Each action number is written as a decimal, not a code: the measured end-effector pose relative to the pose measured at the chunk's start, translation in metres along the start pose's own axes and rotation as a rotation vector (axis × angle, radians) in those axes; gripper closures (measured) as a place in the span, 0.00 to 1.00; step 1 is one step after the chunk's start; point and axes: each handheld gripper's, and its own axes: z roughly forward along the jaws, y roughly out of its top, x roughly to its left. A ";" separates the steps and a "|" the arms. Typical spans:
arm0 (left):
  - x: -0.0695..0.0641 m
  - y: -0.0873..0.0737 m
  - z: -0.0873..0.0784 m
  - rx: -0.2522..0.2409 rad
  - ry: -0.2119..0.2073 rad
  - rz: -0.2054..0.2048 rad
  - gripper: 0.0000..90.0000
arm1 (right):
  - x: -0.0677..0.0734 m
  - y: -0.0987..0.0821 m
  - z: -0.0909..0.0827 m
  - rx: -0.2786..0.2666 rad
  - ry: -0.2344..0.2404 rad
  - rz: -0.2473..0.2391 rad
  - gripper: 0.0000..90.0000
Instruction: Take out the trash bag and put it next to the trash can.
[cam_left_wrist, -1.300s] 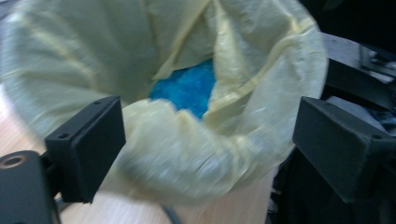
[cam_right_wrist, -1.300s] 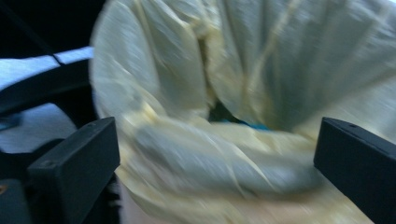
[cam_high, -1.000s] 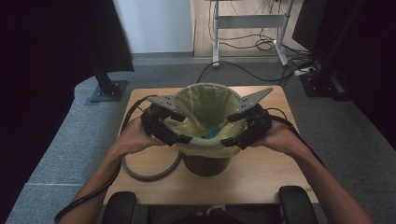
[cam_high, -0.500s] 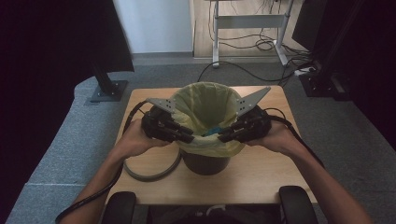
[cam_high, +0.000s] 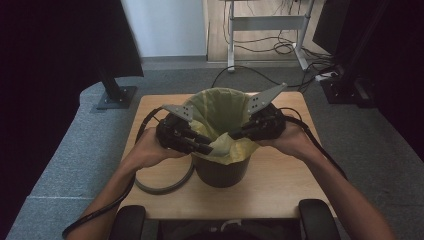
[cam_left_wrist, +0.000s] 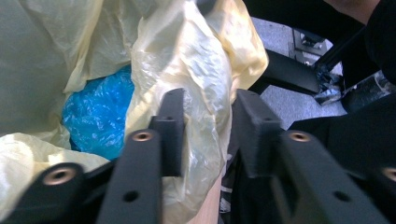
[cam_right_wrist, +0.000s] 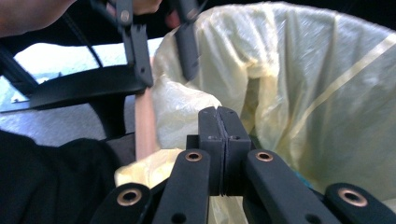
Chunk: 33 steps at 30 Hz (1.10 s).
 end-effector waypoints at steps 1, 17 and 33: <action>-0.001 0.000 0.000 0.004 0.005 -0.001 0.80 | -0.001 0.001 0.000 -0.005 -0.003 0.001 0.99; 0.009 0.008 -0.041 -0.130 0.151 -0.100 1.00 | -0.014 0.004 -0.007 -0.040 -0.065 0.038 0.64; 0.041 -0.006 -0.072 -0.212 0.266 -0.190 1.00 | -0.046 -0.028 -0.019 0.006 -0.173 0.153 0.73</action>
